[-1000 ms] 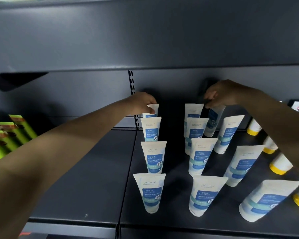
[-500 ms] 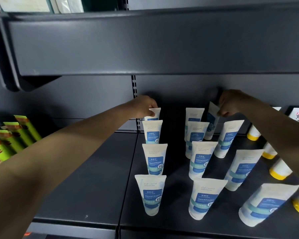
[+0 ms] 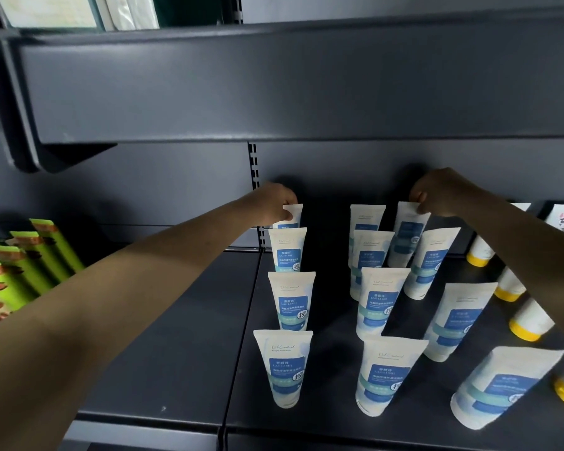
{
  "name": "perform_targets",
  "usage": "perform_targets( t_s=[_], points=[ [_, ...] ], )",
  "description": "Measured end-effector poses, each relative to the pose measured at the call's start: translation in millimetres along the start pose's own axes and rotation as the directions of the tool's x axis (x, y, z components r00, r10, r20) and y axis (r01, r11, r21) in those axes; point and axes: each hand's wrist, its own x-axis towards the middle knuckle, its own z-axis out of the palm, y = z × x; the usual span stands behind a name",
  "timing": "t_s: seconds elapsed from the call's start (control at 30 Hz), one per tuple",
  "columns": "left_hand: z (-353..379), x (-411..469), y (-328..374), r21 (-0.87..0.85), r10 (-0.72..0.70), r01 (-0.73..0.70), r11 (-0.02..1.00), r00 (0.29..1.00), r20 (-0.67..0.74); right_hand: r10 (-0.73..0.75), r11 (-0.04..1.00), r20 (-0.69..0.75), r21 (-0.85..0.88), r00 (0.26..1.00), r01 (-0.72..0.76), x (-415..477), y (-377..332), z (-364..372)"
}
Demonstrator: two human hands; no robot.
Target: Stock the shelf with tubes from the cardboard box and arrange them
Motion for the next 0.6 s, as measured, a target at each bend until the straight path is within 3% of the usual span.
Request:
perform_targets(
  t_s=[0.3,0.43,0.6],
  points=[
    [4,1,-2,-0.029,0.001,-0.001,1.000,1.000,-0.023,0.002,0.998,0.005,-0.068,1.000,-0.002,-4,21,2],
    [4,0,-2,-0.032,-0.006,0.005,0.999,1.000,-0.029,-0.013,1.000,-0.042,0.003,0.999,0.013,-4,21,5],
    [0,-10,-2,-0.138,-0.022,0.010,0.990,0.996,-0.085,0.014,0.995,-0.004,0.095,1.000,-0.014,-9,21,1]
  ],
)
